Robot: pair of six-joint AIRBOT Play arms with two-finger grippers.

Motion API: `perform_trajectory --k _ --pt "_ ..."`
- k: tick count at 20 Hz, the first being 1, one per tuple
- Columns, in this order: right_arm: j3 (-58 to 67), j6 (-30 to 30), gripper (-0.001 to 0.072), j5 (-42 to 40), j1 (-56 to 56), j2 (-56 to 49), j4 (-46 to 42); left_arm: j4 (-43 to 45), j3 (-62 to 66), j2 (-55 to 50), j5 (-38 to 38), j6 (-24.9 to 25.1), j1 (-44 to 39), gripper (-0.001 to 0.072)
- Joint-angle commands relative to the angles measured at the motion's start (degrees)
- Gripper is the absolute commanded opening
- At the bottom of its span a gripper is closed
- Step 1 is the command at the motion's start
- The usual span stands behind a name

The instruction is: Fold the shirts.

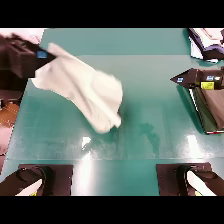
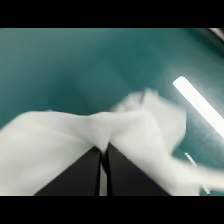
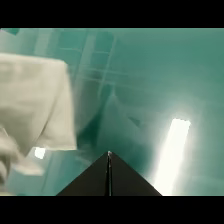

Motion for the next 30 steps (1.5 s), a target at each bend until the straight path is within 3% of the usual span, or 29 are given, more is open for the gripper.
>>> perform_trajectory --k 1,6,7,8,9,10,15,19,23,28,30 --pt "0.1 0.1 0.0014 -1.7 0.1 0.1 1.8 -2.7 2.2 -6.4 4.7 4.6 -5.2 0.0025" --pt "0.1 0.0 0.0014 -2.1 0.1 0.0 1.8 -11.0 2.2 -22.1 8.9 5.2 -5.6 0.0027" --pt "0.1 0.1 0.0013 -2.1 0.0 0.0 1.8 -12.2 2.2 -24.5 9.9 5.2 -5.6 0.0200" --pt "0.1 0.1 0.0013 -2.2 0.0 0.0 1.7 -12.2 2.2 -26.4 10.1 5.1 -5.6 0.0544" --pt "0.1 0.0 0.0014 -2.2 0.0 0.0 1.7 -12.0 2.2 -27.2 9.7 5.1 -5.3 0.0688" --pt "0.1 0.1 0.0013 -2.2 0.0 0.0 1.7 -11.9 2.2 -27.3 8.4 5.2 -4.4 0.0655" --pt "0.1 0.0 0.0014 -2.1 0.1 0.0 1.7 -5.5 0.0 -26.3 -8.3 4.9 6.0 0.0654" --pt "0.1 0.0 0.0014 -1.7 0.1 0.0 1.7 -6.4 -14.8 -26.1 -4.2 5.3 13.0 0.0655" --pt "0.0 0.1 0.0014 -1.5 0.1 0.0 1.8 -7.8 -30.9 -26.2 6.2 10.4 14.1 0.0654" --pt "-0.1 0.1 0.0014 0.5 0.1 0.0 1.7 -15.5 -36.6 -26.6 11.8 13.6 14.1 0.0636" --pt "-0.1 0.1 0.0014 1.8 0.1 -0.1 1.6 -15.7 -36.6 -26.7 11.4 13.6 14.1 0.0311"
